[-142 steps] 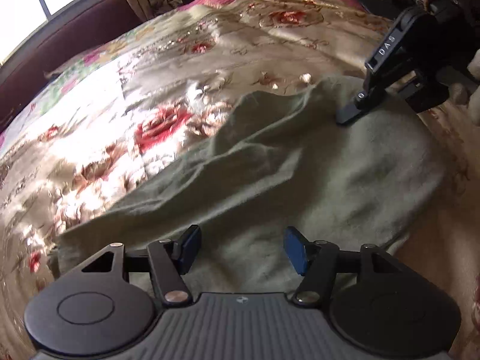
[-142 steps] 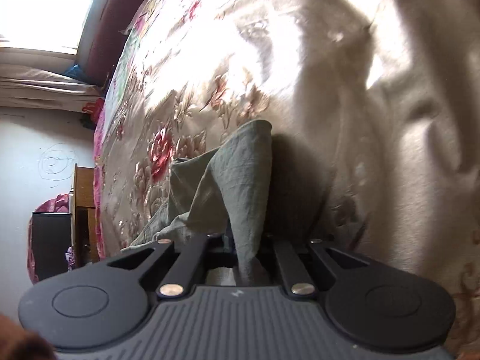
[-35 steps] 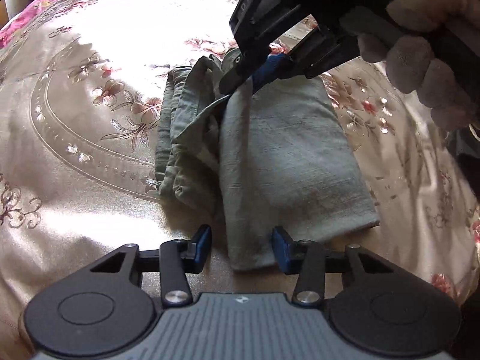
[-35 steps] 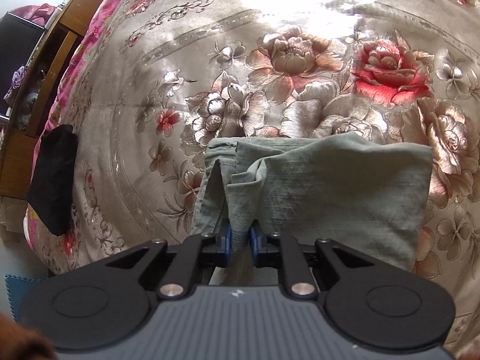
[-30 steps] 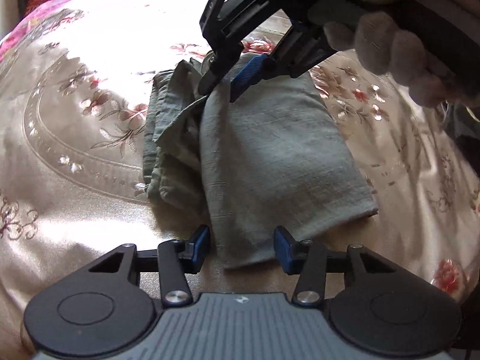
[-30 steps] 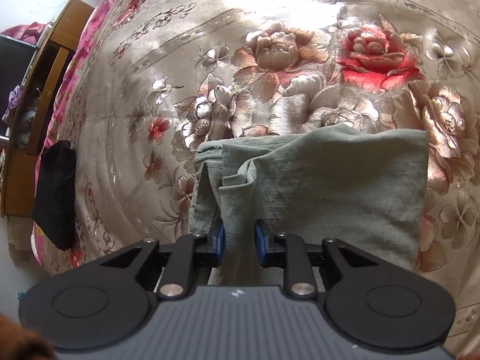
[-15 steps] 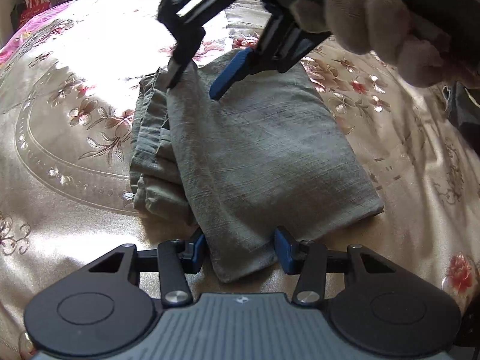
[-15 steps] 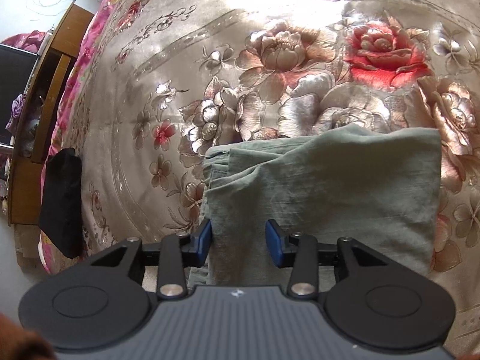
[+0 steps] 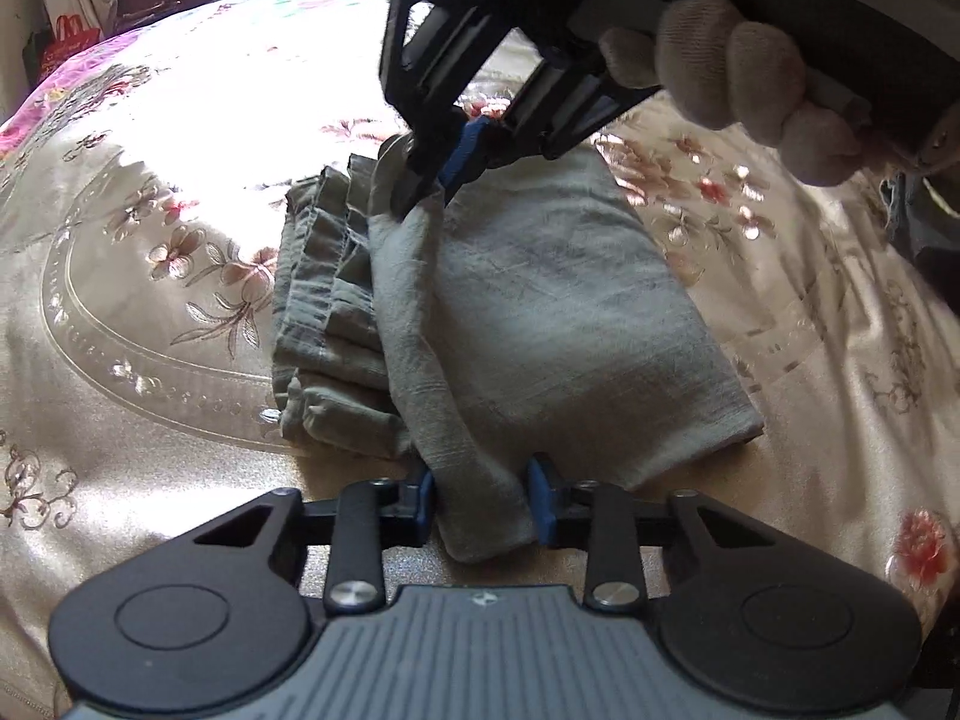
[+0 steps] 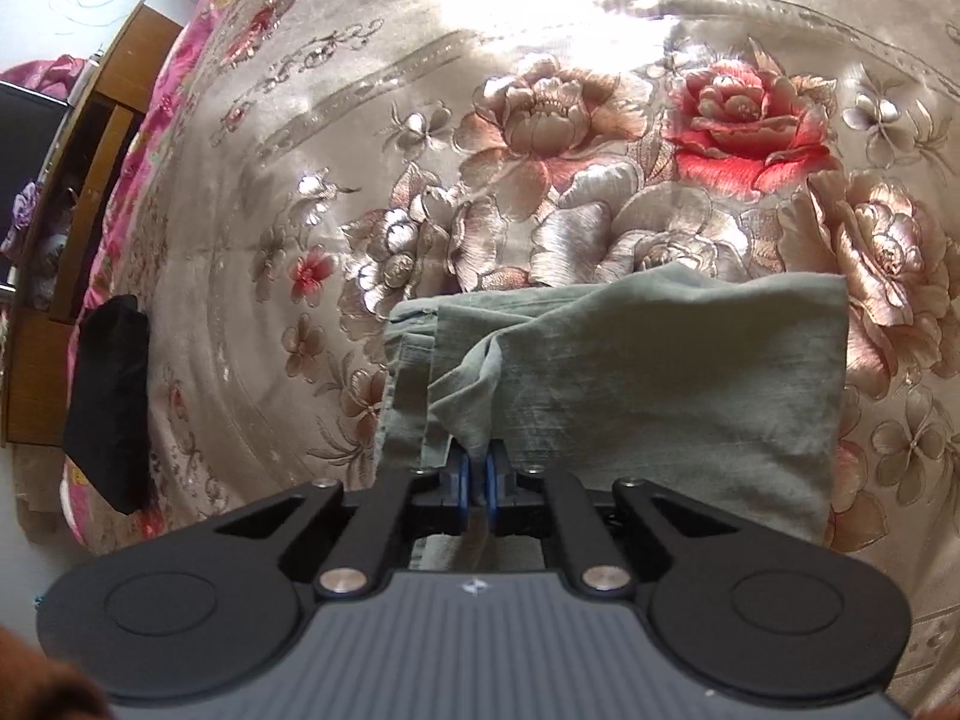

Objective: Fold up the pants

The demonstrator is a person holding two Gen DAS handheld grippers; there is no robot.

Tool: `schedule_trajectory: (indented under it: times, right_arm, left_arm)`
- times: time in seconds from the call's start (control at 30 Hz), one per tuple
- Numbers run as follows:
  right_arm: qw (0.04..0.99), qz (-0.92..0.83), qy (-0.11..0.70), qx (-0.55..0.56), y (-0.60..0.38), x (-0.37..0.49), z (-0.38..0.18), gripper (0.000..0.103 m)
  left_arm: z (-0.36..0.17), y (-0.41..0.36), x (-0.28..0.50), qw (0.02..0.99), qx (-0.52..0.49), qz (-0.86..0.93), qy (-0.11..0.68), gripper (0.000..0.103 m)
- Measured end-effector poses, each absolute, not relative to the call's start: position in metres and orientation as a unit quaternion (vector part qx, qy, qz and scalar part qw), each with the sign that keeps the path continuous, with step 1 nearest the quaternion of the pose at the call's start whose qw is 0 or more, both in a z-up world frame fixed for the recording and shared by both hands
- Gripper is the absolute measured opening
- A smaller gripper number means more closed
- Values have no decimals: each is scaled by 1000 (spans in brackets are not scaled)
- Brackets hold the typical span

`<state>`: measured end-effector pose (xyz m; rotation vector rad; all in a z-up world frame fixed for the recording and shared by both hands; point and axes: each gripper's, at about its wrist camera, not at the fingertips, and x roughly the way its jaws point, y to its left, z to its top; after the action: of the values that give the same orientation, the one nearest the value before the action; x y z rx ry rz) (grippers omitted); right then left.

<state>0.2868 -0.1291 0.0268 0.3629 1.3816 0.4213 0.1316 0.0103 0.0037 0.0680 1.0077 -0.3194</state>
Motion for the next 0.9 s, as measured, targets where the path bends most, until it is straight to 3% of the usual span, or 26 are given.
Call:
schedule_trajectory:
  times: [0.27, 0.57, 0.9]
  right_arm:
    - [756, 191, 595, 194, -133, 298, 60, 5]
    - [735, 219, 605, 215, -89, 310, 28, 6]
    - [736, 232, 586, 245, -77, 322, 53, 6]
  left_arm:
    - [32, 31, 148, 881, 20, -141, 451, 35]
    - [29, 62, 166, 884, -2, -95, 457, 34]
    - [42, 92, 179, 891, -35, -81, 445, 34]
